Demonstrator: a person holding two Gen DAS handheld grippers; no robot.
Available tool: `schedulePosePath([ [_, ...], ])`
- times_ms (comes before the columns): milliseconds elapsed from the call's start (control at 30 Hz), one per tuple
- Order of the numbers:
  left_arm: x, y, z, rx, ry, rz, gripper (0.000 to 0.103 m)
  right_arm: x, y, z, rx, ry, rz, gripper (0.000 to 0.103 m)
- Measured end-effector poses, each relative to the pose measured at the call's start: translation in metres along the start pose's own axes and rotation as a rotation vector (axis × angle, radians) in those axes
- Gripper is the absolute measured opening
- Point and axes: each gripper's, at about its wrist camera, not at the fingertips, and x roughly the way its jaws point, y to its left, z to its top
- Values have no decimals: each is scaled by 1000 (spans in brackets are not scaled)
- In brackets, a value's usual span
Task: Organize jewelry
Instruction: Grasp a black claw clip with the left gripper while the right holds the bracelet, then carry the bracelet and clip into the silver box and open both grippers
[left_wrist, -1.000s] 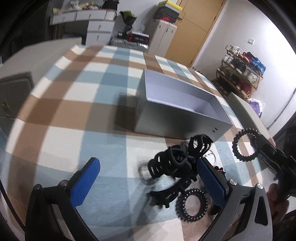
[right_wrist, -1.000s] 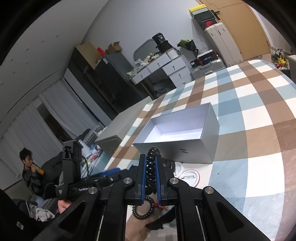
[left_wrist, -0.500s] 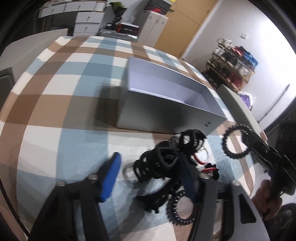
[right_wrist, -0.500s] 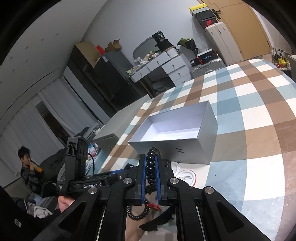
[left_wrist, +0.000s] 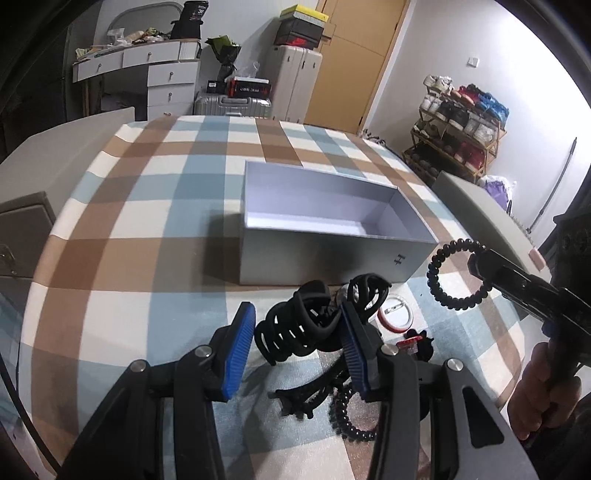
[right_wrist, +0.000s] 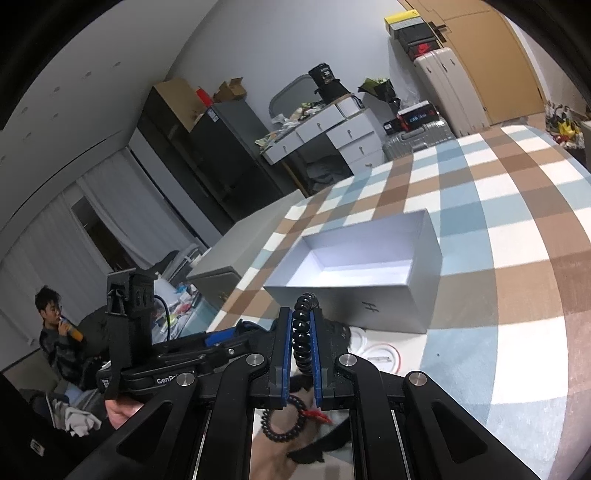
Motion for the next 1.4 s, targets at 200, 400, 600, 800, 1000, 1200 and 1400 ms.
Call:
schedulePosePath([
  [200,-14,1,15,-5,-57,-1,40,3,15,18,-59,-8,-8,9],
  [400,-19,-3,41,30,-106,-13,40,6,28,43,-110,-41,-35,9],
  [600,-11,-12,74,75,-146,-17,40,18,26,69,-119,-31,-77,9],
  [800,22,-9,91,50,-75,-36,40,42,9,83,-79,21,-118,9],
  [1000,52,-5,94,42,20,-64,40,75,-17,82,-19,126,-161,9],
  [1200,60,-13,92,68,69,-85,40,90,-22,77,-30,174,-180,9],
  [1400,70,-18,91,92,111,-84,40,98,-26,74,-28,198,-175,9],
])
